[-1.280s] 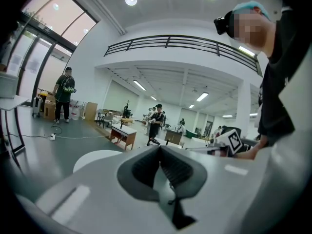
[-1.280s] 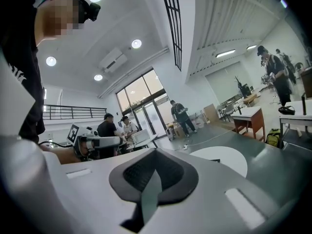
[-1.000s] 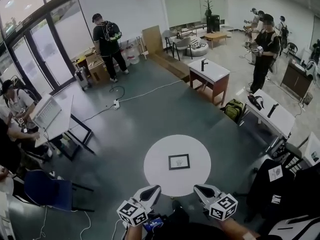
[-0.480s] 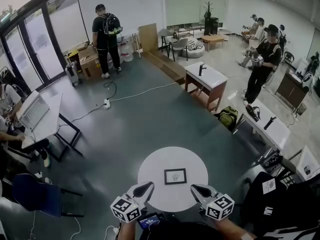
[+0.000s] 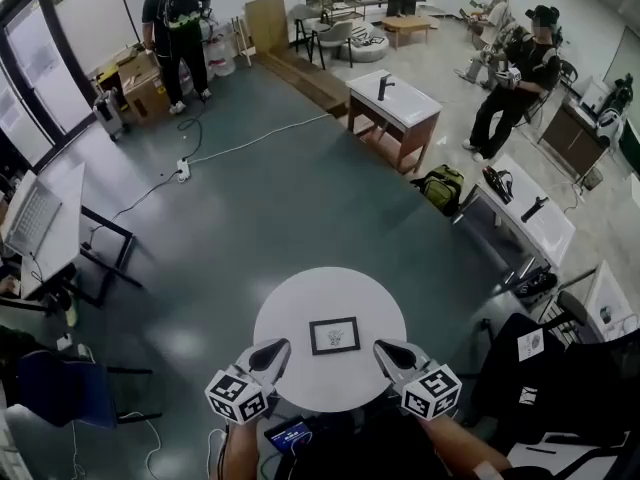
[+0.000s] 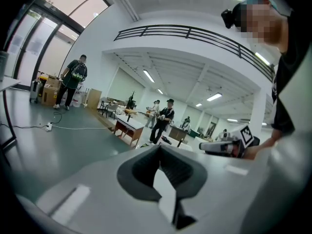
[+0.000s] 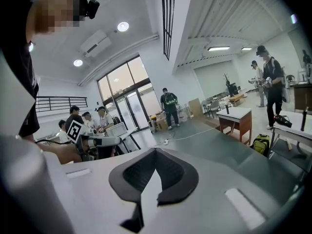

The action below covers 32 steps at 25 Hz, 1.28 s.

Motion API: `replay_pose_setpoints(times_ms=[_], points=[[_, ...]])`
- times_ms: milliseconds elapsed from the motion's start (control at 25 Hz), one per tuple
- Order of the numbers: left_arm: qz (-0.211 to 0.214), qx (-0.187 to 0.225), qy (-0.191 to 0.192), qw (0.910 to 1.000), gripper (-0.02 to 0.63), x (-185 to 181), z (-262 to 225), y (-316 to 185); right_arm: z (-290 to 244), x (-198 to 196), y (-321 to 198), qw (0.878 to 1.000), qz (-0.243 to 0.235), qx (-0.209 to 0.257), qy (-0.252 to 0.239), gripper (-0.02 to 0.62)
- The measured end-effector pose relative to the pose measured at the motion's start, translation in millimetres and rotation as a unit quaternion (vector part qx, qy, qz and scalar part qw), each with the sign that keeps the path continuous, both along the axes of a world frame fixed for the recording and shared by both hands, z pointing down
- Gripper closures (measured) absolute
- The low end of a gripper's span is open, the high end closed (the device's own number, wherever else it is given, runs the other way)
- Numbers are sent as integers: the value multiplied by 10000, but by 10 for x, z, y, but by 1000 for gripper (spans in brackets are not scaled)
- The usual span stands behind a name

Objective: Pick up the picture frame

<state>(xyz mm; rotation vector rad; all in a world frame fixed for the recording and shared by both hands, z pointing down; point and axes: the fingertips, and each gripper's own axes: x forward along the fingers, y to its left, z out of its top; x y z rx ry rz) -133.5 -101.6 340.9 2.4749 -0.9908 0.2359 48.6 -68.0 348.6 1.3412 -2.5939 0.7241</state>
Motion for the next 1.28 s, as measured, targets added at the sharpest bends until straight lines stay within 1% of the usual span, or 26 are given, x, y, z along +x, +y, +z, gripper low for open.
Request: replay_pose_setpoints(times_ms=[80,120,200,280,440,640,840,1000,1280], points=[[-42,-71,-101,9999,603,52,147,-93,146,94,-102,10000,-21,-59,31,594],[-92,-91,-91,9999,603,76,223,-152,232,135,-165,9999,-60,-84,50,594],[-218,-96,38,9997,603,139,379,-342,436,222,-371,9998,-144,-86,107,592],[-338,-147,75,9993,603,189,597,-507,711,296,-557,9996,-203,-130,155,586],[-524,-525,-28,9972,595,154,1138,-537,1302,287,-629,9977,-290,-593,150,577],[-580,-943,-213,9936,571,160,1821,-685,1928,214,-827,9946,-332,-982,56,541],[-523,-1214,-314,9907,538,253,2373,-741,2461,154,-923,9909,-384,-1293,14,508],[-511,-1451,-399,9873,517,327,2723,-682,2838,146,-895,9871,-395,-1553,59,473],[-592,-1850,-549,9794,491,350,3219,-560,3357,134,-769,9772,-339,-2081,254,451]])
